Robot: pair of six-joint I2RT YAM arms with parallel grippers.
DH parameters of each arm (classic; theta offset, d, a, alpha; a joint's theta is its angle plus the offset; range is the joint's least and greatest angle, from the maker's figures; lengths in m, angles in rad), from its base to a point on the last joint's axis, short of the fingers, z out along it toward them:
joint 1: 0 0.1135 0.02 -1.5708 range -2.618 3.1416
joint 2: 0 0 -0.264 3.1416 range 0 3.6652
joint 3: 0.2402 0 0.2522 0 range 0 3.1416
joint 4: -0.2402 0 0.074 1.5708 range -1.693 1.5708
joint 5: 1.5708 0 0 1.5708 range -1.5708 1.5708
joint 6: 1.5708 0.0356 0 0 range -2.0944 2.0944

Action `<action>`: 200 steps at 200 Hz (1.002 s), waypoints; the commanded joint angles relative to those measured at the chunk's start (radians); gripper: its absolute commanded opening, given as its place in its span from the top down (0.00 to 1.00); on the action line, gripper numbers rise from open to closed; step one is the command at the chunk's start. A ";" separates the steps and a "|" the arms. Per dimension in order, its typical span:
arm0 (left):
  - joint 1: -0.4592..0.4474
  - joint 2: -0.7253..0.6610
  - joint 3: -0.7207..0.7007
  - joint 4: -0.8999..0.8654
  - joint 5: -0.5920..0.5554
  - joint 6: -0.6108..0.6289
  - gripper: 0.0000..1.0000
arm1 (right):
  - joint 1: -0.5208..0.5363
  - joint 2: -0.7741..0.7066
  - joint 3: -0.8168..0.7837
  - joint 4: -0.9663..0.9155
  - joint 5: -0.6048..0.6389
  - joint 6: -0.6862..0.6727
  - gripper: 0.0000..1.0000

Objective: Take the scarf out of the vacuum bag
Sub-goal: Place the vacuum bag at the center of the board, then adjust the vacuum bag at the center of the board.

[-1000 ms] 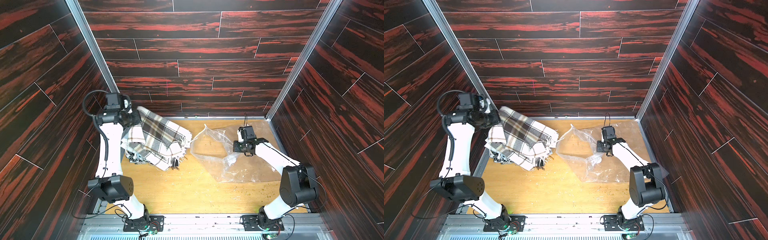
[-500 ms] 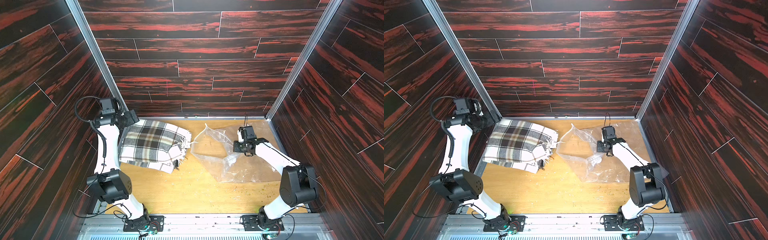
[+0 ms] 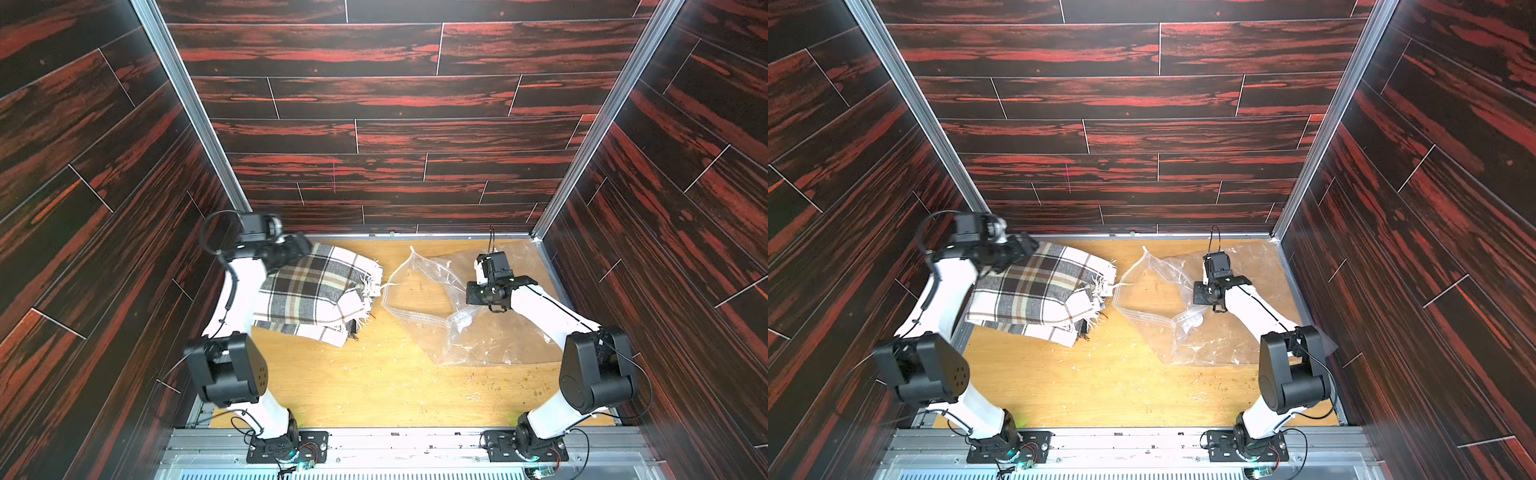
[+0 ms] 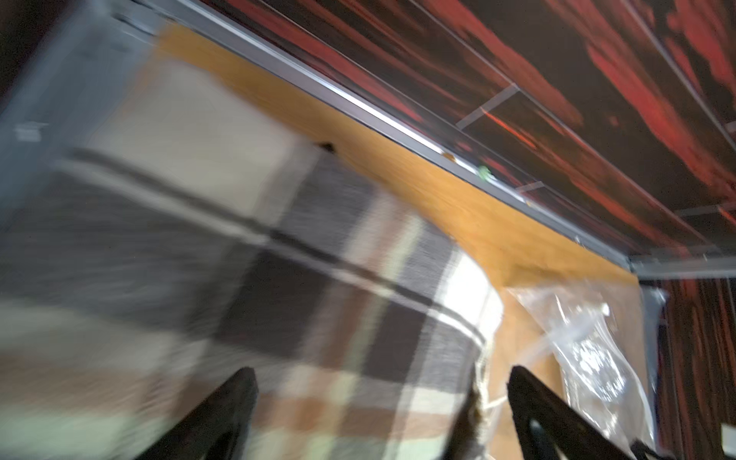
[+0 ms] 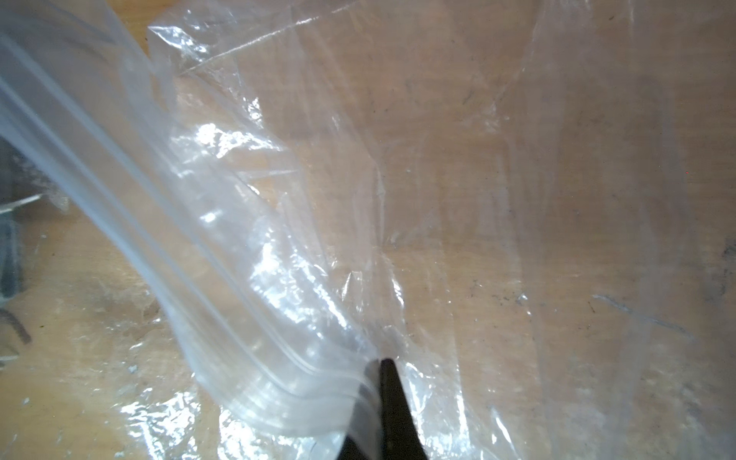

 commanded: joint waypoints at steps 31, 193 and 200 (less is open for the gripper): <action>0.012 0.176 0.003 -0.043 -0.055 0.000 0.00 | 0.014 -0.029 0.070 -0.028 -0.120 -0.032 1.00; -0.499 0.004 0.006 0.220 -0.030 -0.168 0.00 | -0.142 -0.289 -0.035 0.243 -0.339 0.246 0.04; -0.518 0.022 0.023 0.228 -0.023 -0.177 0.00 | -0.180 -0.277 -0.035 0.224 -0.331 0.273 0.04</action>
